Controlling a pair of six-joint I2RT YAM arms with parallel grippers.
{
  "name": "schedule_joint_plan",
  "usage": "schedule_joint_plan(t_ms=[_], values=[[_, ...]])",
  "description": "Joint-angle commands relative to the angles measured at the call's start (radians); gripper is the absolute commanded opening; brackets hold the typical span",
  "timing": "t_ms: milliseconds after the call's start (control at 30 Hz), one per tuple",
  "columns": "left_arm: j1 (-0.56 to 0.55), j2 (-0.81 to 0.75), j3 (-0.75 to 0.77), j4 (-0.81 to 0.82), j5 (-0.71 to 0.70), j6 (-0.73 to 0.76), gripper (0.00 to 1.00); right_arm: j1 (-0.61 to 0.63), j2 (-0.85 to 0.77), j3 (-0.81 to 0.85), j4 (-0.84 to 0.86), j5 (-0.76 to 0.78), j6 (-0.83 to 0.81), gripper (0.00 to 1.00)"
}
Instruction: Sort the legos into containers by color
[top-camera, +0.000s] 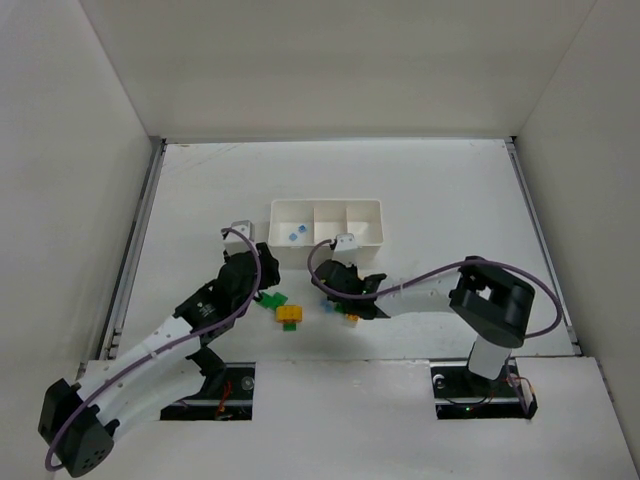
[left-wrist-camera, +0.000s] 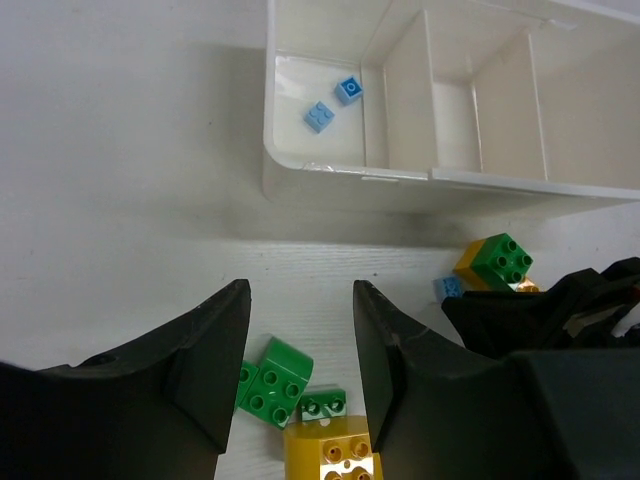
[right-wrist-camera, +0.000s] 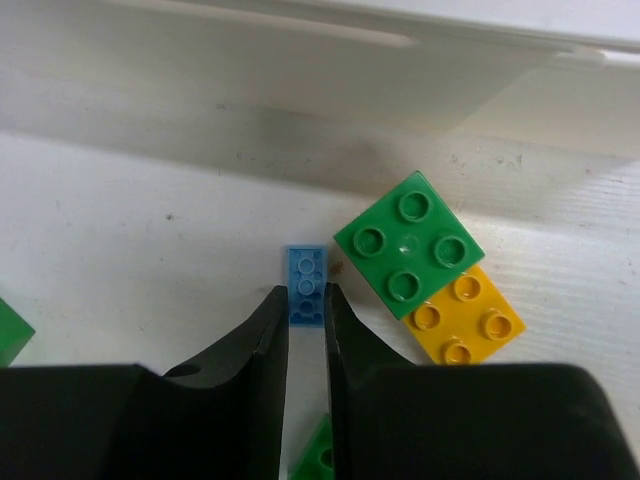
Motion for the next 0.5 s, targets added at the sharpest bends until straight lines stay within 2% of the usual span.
schedule_joint_plan(t_ms=[0, 233, 367, 467], values=[[-0.003, -0.033, 0.011, -0.021, -0.032, 0.002, 0.42, 0.011, -0.104, -0.012, 0.036, 0.039, -0.017, 0.18], [-0.055, -0.032, 0.015, -0.058, -0.033, -0.012, 0.42, 0.017, -0.247, 0.048, 0.087, 0.005, -0.145, 0.19], [-0.083, -0.052, 0.002, -0.080, -0.059, -0.033, 0.42, -0.035, -0.223, 0.147, 0.153, -0.075, -0.231, 0.20], [-0.100, -0.064, 0.005, -0.123, -0.065, -0.052, 0.43, -0.092, -0.128, 0.251, 0.162, -0.154, -0.251, 0.20]])
